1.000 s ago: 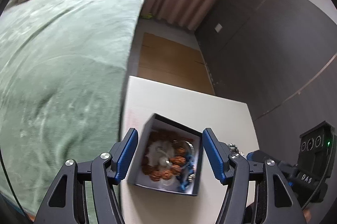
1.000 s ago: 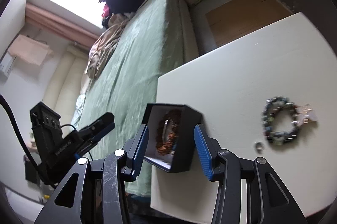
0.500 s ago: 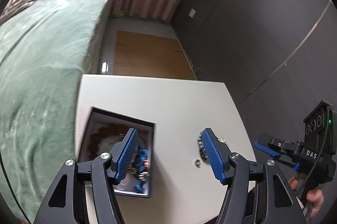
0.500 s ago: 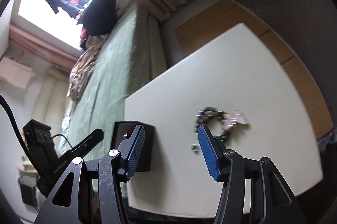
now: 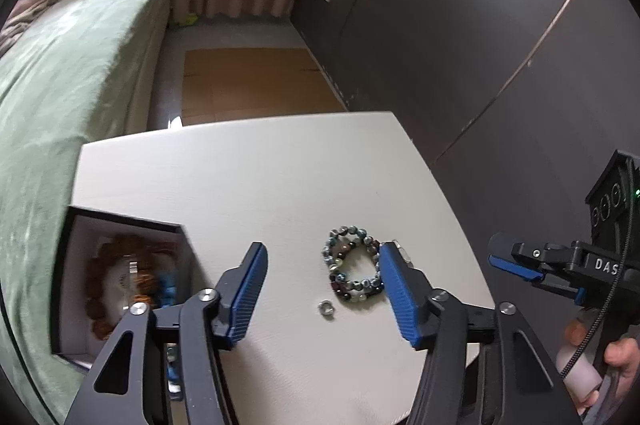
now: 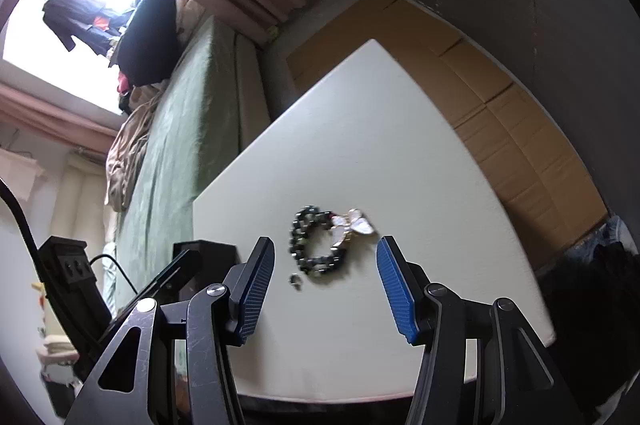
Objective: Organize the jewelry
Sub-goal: 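Reach the left tool to the green bead bracelet and grasp it, then carry the green bracelet to the box with left tool while right tool grasps butterfly bracelet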
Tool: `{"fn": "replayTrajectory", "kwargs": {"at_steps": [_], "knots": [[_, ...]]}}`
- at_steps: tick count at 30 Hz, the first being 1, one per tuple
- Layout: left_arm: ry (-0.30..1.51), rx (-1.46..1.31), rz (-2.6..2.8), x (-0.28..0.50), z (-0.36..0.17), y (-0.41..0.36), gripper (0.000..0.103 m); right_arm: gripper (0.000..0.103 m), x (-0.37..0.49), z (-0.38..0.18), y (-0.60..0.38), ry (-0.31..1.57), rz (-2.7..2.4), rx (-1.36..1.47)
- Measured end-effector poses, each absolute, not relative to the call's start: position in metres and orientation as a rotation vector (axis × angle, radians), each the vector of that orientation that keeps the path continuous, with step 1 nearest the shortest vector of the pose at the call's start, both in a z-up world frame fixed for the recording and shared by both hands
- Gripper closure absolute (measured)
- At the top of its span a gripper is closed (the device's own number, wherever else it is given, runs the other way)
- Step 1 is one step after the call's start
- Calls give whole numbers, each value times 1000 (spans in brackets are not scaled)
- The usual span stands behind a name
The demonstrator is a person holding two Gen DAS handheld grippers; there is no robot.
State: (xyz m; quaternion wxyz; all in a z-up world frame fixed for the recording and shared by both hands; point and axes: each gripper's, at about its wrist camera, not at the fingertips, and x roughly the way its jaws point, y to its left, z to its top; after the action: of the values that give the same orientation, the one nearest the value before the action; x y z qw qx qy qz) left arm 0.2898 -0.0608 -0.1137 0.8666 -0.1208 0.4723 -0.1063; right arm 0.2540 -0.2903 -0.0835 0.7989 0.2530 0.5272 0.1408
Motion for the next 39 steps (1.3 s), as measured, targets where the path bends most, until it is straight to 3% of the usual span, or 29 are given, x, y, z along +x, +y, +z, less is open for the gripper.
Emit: {"fn": "replayTrajectory", "kwargs": {"at_steps": [11, 19, 20, 22, 25, 39], "knots": [[1077, -167, -210, 311, -154, -97, 66, 49, 266, -105, -305, 1176, 280, 536], [1144, -156, -210, 322, -177, -104, 66, 49, 278, -118, -291, 1228, 302, 480], [1147, -150, -212, 323, -179, -105, 68, 49, 279, -119, -288, 1232, 307, 472], [1161, -148, -218, 325, -183, -104, 85, 49, 282, -123, -282, 1246, 310, 455], [1149, -185, -202, 323, -184, -95, 94, 49, 287, -129, -273, 1263, 312, 430], [1030, -289, -220, 304, -140, -52, 94, 49, 298, -140, -227, 1281, 299, 207]]}}
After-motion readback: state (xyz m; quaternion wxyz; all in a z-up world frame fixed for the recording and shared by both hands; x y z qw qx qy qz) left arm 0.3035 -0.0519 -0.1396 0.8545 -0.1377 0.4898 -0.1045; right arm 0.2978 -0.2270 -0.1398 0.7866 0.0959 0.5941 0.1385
